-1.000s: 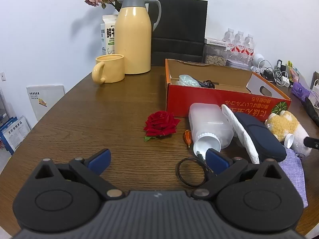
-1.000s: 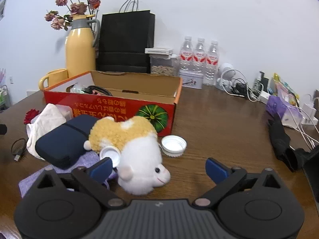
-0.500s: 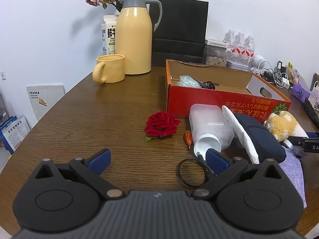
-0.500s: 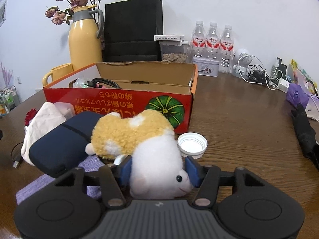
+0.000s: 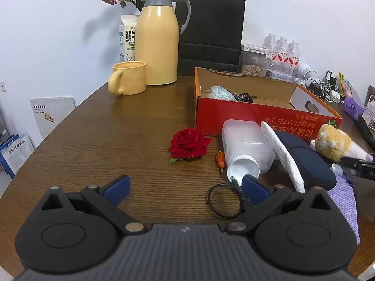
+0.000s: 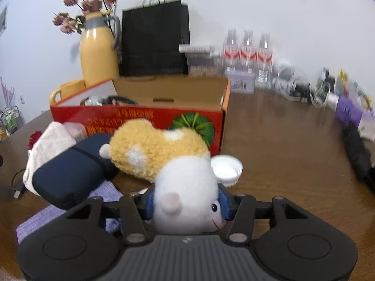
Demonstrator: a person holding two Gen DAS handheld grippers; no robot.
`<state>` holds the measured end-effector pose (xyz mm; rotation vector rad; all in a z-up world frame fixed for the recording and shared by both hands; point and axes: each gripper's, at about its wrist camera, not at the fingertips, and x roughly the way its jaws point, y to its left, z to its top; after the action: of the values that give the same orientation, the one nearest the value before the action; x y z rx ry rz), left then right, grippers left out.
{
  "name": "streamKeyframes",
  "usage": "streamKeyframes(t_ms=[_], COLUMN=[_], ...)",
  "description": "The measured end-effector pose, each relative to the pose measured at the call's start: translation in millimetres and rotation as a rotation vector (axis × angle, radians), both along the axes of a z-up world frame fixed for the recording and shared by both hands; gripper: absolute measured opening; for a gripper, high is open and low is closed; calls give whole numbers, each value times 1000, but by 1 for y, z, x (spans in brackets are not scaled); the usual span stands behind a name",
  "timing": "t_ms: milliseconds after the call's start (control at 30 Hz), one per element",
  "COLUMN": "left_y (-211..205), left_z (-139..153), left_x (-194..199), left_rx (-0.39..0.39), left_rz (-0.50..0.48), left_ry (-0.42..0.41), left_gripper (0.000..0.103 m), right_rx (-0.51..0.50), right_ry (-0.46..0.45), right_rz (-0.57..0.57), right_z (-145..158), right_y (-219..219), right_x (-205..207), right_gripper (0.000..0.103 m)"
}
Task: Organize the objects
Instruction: 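Grasp the small black cable with the left gripper while the right gripper holds the sheep toy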
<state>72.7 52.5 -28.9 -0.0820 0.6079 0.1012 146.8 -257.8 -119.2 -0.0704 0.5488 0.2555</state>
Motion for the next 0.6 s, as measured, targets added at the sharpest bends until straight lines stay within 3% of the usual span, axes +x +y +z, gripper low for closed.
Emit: streamKeyframes(t_ms=[333,600], left_y=[-7,-26], left_z=[-8,-24], left_x=[3,18], left_rx=[-10,-3], left_rz=[-31,-57], left_ry=[29,88], left_gripper=[103,103], right_rx=[-72,-97], right_ry=[-212,-252], right_rz=[-8,-6], right_z=[14,16], right_y=[11,19], right_x=[-33,-39], right_gripper=[48,48])
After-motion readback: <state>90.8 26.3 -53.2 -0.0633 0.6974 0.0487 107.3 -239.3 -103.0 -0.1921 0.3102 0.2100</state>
